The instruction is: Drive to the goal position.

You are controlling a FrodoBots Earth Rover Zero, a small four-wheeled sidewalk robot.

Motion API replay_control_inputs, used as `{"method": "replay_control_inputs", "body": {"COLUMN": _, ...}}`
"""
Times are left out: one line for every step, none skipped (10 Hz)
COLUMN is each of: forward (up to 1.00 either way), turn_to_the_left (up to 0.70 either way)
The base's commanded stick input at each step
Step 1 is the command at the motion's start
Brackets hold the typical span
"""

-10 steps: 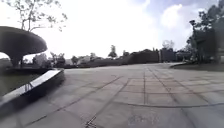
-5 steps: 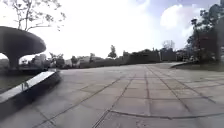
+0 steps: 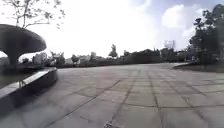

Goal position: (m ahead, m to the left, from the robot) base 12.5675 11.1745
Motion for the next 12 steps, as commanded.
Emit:
{"method": "replay_control_inputs", "body": {"forward": 0.70, "turn_to_the_left": 0.00}}
{"method": "replay_control_inputs", "body": {"forward": 0.70, "turn_to_the_left": 0.00}}
{"method": "replay_control_inputs", "body": {"forward": 0.70, "turn_to_the_left": 0.00}}
{"method": "replay_control_inputs", "body": {"forward": 0.70, "turn_to_the_left": 0.00}}
{"method": "replay_control_inputs", "body": {"forward": 0.70, "turn_to_the_left": 0.00}}
{"method": "replay_control_inputs", "body": {"forward": 0.70, "turn_to_the_left": 0.00}}
{"method": "replay_control_inputs", "body": {"forward": 0.70, "turn_to_the_left": -0.03}}
{"method": "replay_control_inputs", "body": {"forward": 0.70, "turn_to_the_left": -0.35}}
{"method": "replay_control_inputs", "body": {"forward": 0.70, "turn_to_the_left": -0.35}}
{"method": "replay_control_inputs", "body": {"forward": 0.70, "turn_to_the_left": -0.35}}
{"method": "replay_control_inputs", "body": {"forward": 0.70, "turn_to_the_left": -0.35}}
{"method": "replay_control_inputs", "body": {"forward": 0.70, "turn_to_the_left": -0.35}}
